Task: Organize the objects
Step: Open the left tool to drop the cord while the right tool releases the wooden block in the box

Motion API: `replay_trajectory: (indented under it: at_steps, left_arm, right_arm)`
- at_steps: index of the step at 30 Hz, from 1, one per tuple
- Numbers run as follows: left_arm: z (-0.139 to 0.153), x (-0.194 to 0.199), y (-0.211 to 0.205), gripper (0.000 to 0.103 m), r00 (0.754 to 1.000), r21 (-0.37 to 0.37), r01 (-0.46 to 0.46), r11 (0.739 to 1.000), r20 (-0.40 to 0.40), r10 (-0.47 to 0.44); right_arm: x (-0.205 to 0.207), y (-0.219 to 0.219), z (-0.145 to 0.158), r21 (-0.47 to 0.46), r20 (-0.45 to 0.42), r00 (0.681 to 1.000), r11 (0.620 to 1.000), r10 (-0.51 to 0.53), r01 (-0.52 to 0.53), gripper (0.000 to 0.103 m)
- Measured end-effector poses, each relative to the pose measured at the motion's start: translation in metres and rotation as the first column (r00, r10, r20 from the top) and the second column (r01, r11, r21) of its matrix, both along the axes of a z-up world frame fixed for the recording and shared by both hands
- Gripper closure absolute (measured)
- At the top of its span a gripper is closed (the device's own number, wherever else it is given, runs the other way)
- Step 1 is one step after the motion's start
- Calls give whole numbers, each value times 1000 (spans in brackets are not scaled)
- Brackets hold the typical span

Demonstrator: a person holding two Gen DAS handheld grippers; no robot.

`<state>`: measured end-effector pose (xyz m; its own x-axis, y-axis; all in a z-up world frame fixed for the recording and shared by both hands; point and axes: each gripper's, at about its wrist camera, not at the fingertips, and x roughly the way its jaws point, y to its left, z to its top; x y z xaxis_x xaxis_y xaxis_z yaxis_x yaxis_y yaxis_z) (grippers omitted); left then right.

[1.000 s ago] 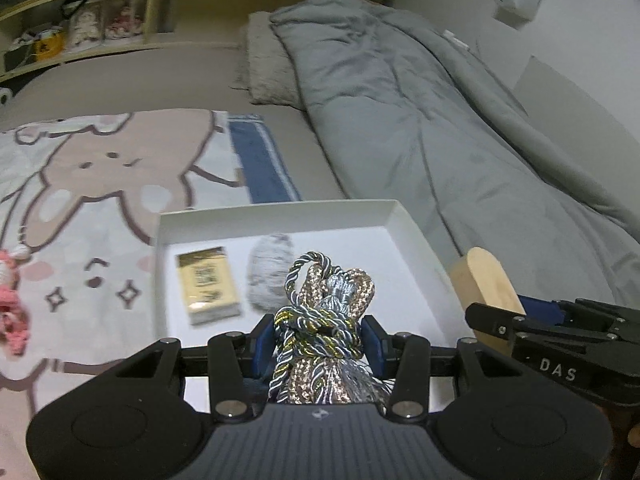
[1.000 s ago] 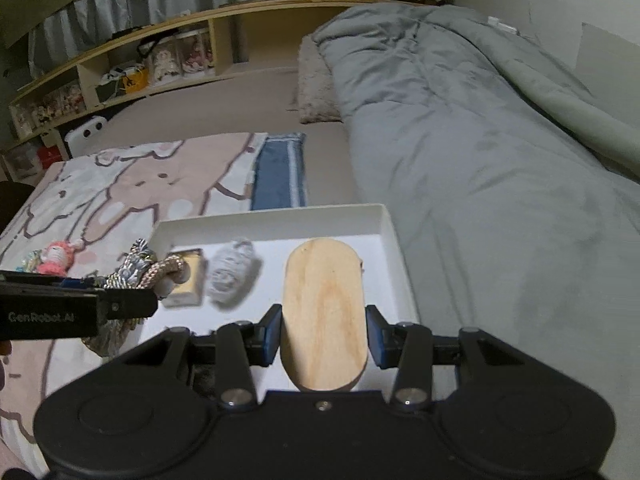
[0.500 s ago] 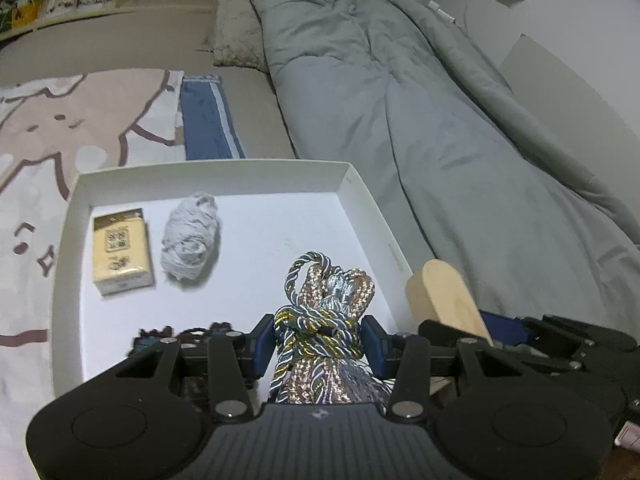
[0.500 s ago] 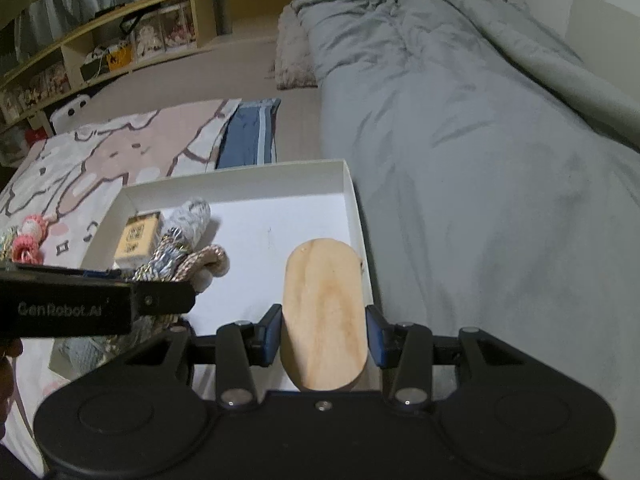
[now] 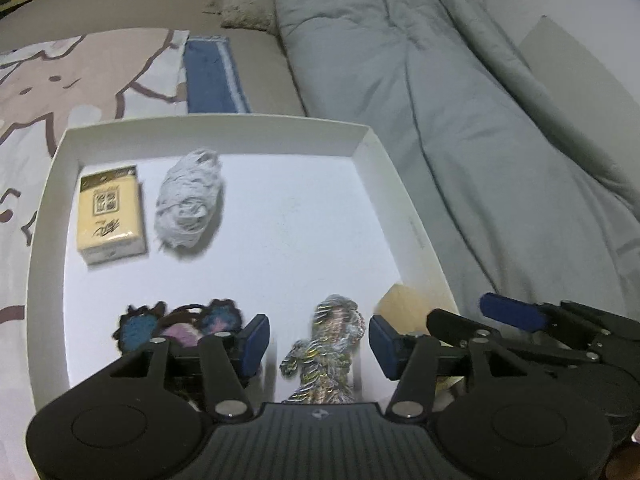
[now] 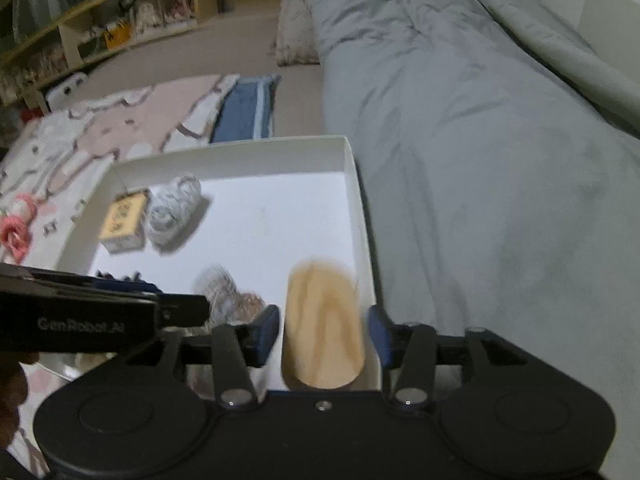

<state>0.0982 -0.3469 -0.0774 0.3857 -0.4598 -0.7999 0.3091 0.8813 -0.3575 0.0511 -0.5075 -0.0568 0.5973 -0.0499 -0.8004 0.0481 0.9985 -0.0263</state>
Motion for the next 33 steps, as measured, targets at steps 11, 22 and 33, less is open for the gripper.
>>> replay_trajectory:
  at_steps: [11, 22, 33]
  left_arm:
    - [7, -5, 8, 47, 1000, 24, 20, 1000, 1, -20]
    - [22, -13, 28, 47, 1000, 43, 17, 999, 22, -18]
    - [41, -22, 59, 46, 998, 74, 8, 997, 60, -13]
  right_arm:
    - [-4, 1, 7, 14, -4, 1000, 1000, -18, 18, 50]
    - [-14, 6, 27, 3, 22, 999, 999, -32, 32, 50]
    - [-30, 18, 45, 26, 41, 997, 998, -59, 58, 49]
